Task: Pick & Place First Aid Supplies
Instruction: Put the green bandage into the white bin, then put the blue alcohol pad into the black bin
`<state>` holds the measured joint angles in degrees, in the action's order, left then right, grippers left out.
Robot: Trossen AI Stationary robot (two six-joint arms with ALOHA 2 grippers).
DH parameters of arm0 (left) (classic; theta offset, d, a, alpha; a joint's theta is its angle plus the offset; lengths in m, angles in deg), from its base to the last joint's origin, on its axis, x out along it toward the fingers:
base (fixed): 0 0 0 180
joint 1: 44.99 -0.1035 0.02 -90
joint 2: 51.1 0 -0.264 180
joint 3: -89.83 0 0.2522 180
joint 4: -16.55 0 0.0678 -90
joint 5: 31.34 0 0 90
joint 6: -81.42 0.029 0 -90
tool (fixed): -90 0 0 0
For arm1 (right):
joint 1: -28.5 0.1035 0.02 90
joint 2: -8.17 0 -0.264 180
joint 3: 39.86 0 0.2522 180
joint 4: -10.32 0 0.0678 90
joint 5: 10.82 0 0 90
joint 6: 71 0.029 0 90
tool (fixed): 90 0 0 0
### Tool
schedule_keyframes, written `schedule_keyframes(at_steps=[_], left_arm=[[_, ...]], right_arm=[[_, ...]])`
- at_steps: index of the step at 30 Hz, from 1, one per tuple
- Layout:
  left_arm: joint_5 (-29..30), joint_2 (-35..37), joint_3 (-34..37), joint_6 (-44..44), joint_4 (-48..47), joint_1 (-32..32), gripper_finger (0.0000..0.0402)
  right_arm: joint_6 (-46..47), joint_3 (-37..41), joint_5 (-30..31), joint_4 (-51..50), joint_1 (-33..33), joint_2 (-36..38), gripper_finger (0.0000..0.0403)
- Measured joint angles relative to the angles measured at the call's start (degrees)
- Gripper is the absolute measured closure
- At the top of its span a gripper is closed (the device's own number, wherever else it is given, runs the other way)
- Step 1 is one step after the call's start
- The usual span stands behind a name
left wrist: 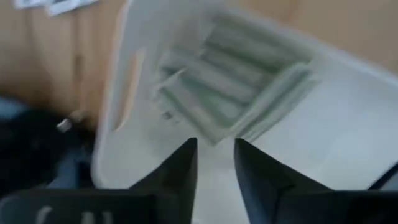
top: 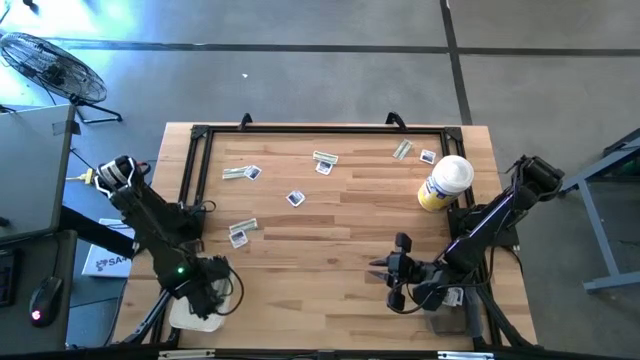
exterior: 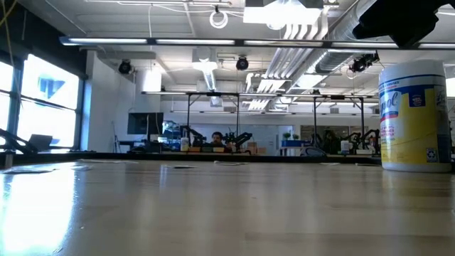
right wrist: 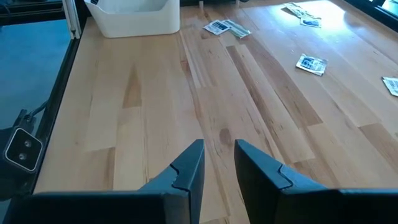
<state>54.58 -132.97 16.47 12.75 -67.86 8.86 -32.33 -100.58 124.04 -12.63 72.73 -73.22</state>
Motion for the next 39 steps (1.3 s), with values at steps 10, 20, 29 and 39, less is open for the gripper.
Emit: schedule_keyframes(at_steps=[10,20,29,39], left_arm=[[7.50,0.81,-8.32,9.88,-7.35,-7.31,0.0255],[14.18,0.85,-4.47,20.01,-1.64,-21.87,0.0254],[13.23,0.07,9.58,23.07,12.25,-34.23,0.0254],[10.03,-2.79,15.09,23.91,17.92,-37.36,0.0254]], right_arm=[[-0.23,0.00,0.16,-0.44,-0.48,0.00,0.0320],[0.25,0.00,0.83,-0.42,-0.48,0.00,0.0320],[0.56,0.00,-0.06,0.37,-0.33,-2.78,0.0320],[1.86,0.02,-1.72,3.29,-1.51,-8.60,0.0320]])
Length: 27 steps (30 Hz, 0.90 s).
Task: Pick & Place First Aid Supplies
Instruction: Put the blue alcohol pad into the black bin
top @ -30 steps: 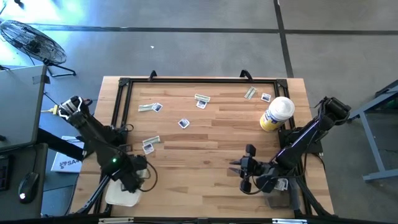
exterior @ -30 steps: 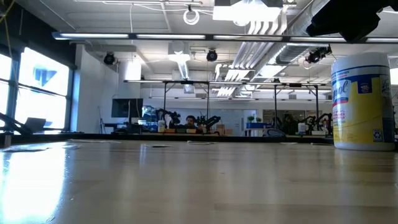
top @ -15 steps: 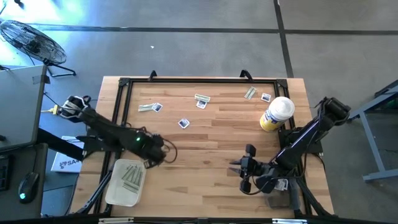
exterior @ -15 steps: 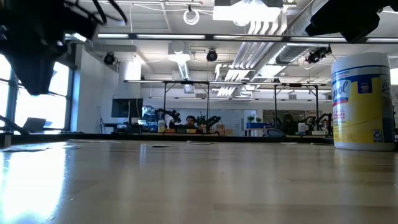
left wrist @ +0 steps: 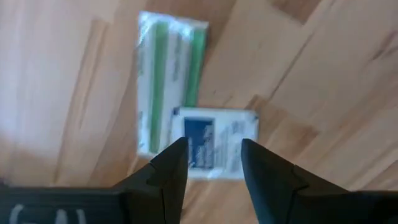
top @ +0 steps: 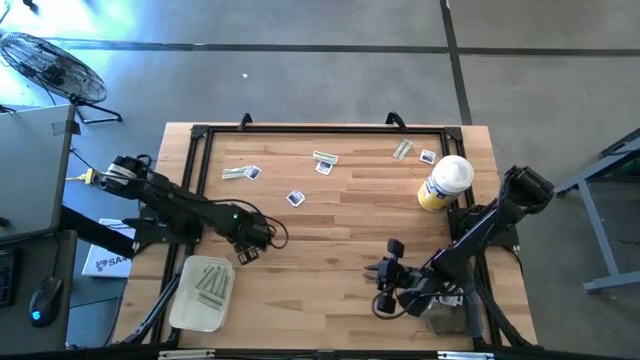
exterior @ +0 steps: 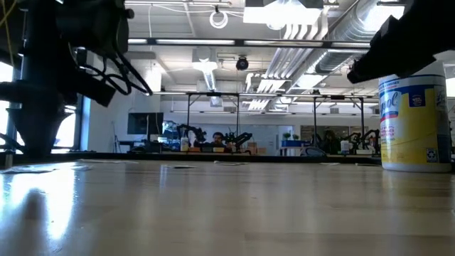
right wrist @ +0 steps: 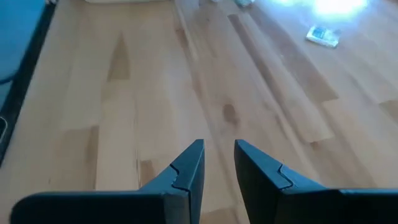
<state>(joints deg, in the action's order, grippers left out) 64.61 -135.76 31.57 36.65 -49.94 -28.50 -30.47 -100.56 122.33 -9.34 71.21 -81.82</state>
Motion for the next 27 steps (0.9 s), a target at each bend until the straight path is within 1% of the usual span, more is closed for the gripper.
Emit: schedule_keyframes(at_steps=[2,9,17,21,22,24,27], left_arm=[[-0.53,-0.97,0.52,0.23,3.60,0.02,0.0254],[-0.82,-4.93,0.09,3.82,5.06,0.02,0.0254],[0.31,-5.10,-1.93,7.75,6.25,0.07,0.0255],[-0.18,-4.97,-3.42,11.04,16.98,0.04,0.0254],[-1.19,-4.97,-3.25,12.45,19.23,0.02,0.0254],[-3.94,-5.22,-3.06,15.41,26.72,0.04,0.0254],[-6.00,-4.92,-3.28,18.51,37.22,0.07,0.0254]], right_arm=[[-0.51,0.00,-1.00,0.42,-0.75,-0.66,0.0320],[-3.66,-0.05,-4.29,3.05,-2.62,-1.33,0.0320],[-6.15,-0.01,-6.67,6.10,-4.14,-2.76,0.0320],[-6.28,-0.02,-6.61,6.70,-4.56,-2.74,0.0320],[-6.55,-0.02,-6.65,7.01,-4.54,-2.74,0.0320],[-6.64,-0.02,-6.67,7.29,-4.54,-2.74,0.0320],[-6.64,-0.02,-6.65,7.27,-4.56,-2.72,0.0320]])
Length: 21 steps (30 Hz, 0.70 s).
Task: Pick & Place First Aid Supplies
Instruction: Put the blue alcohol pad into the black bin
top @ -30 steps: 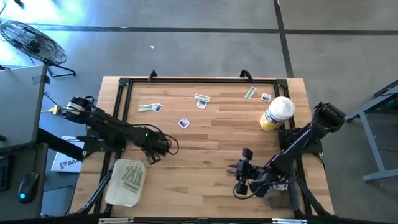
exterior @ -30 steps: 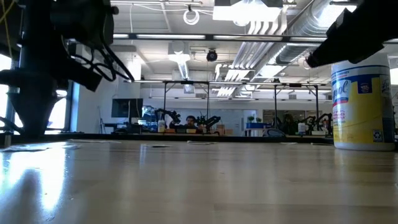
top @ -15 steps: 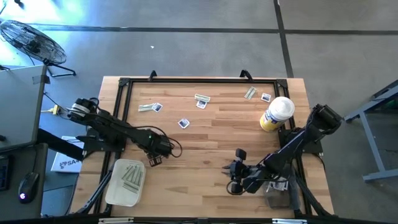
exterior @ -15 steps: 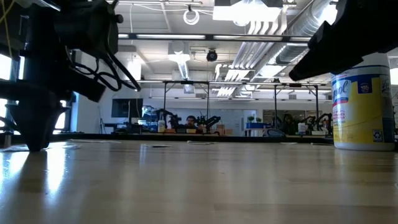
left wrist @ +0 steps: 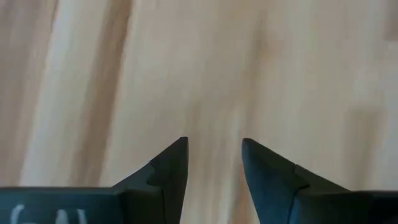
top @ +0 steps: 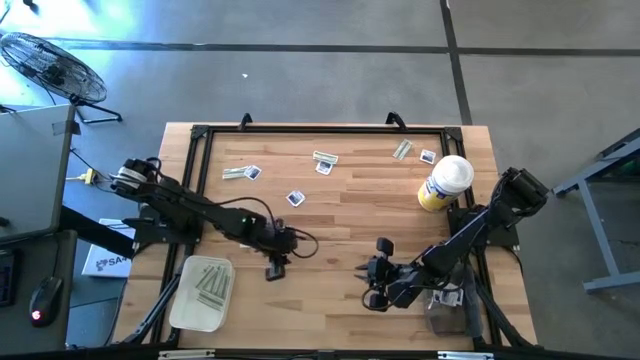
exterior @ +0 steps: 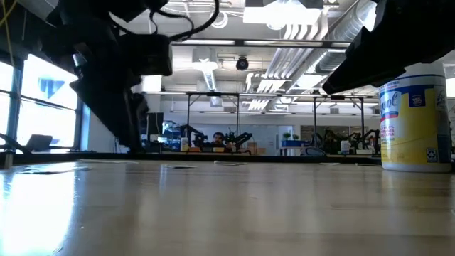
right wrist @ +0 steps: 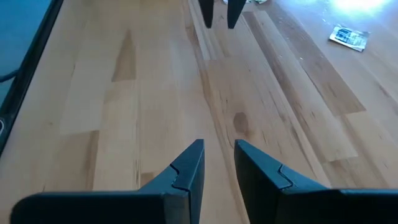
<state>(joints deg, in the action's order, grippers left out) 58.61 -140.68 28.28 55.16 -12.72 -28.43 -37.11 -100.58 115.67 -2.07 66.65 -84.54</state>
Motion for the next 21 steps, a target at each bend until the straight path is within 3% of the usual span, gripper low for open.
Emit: schedule_keyframes(at_steps=[4,12,15,21], left_arm=[[-0.47,1.02,-2.48,0.77,-5.29,-0.04,0.0254],[3.90,3.43,-7.47,-6.44,-40.85,1.19,0.0254],[6.13,3.23,-5.71,-11.09,-46.89,2.36,0.0254],[8.67,3.34,1.42,-14.71,-40.22,2.95,0.0254]], right_arm=[[0.25,0.00,-0.23,0.07,0.00,0.02,0.0320],[0.32,0.00,0.04,-0.20,-0.26,0.02,0.0320],[0.24,-0.01,0.39,-0.01,-0.26,-0.37,0.0320],[0.15,0.00,0.04,0.12,-0.46,-1.20,0.0320]])
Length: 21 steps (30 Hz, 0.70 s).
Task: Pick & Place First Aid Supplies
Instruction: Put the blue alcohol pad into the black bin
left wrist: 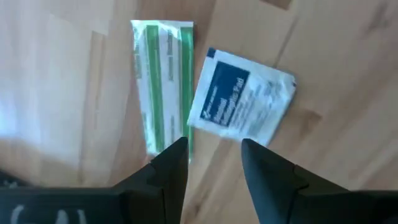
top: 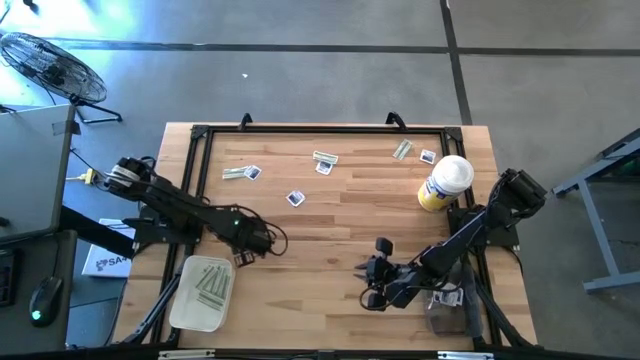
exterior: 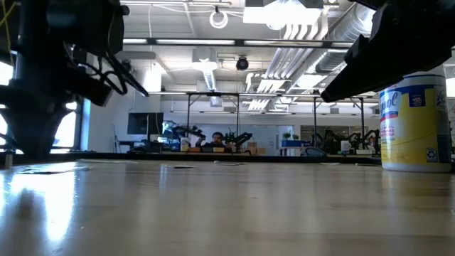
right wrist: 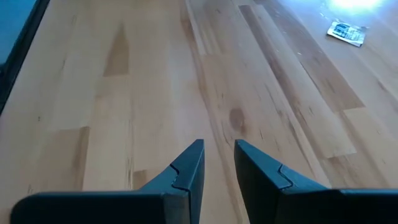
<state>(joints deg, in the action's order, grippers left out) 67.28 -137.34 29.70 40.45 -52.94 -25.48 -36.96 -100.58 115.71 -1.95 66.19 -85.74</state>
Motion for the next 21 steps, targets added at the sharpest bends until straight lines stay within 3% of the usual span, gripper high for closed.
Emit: schedule_keyframes(at_steps=[3,12,16,21], left_arm=[[1.32,-0.02,2.79,0.15,9.10,0.00,0.0254],[3.00,-0.23,4.50,1.90,23.65,0.02,0.0254],[4.28,-0.39,4.61,2.41,29.47,0.02,0.0254],[4.18,-1.14,4.16,5.54,35.97,0.02,0.0254]], right_arm=[[0.01,0.00,-0.10,0.59,0.00,0.02,0.0320],[-2.15,0.00,-2.78,4.04,-0.57,-0.01,0.0320],[-7.41,0.00,-3.01,9.54,-1.39,-1.46,0.0320],[-13.09,0.00,-8.10,20.62,-3.79,-6.39,0.0320]])
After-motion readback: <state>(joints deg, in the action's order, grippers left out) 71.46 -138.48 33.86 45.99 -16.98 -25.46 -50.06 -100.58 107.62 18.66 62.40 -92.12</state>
